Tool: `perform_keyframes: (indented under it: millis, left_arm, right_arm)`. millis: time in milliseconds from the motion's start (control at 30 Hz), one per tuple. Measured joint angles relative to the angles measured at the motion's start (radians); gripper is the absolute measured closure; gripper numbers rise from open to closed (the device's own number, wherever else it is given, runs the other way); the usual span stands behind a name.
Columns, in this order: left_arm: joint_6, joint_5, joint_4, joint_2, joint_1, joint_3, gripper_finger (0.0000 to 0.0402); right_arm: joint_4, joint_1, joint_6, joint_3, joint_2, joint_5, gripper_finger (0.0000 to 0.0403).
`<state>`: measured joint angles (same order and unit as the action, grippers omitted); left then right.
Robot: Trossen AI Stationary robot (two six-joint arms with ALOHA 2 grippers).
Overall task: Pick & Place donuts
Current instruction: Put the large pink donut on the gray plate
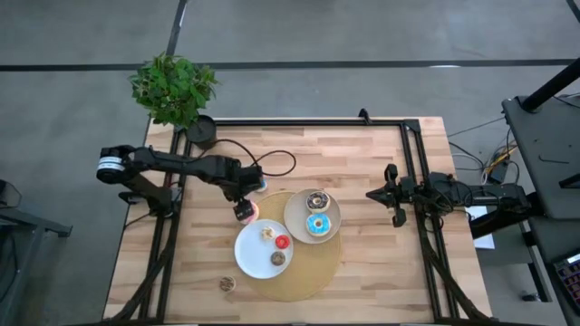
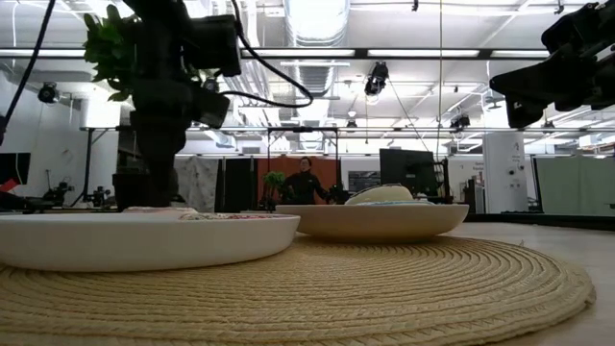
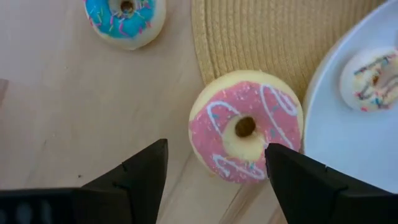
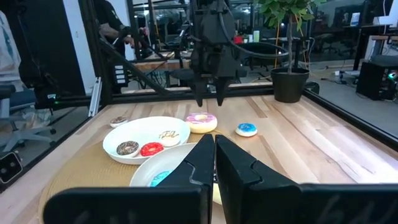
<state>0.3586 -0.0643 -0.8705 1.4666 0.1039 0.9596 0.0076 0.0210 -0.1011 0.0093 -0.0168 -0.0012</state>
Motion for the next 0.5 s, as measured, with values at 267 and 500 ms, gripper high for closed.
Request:
perform_keyframes:
  millis: [267,500]
  left_arm:
    - [0.02,-0.037,0.007,0.053,0.008,0.0,0.0162]
    - [0.022,-0.053,0.016,0.064,0.007,-0.018,0.0161]
  right_arm:
    - [0.0,0.0,0.0,0.0,0.001,0.0,0.0394]
    - [0.0,0.0,0.0,0.0,0.001,0.0,0.0394]
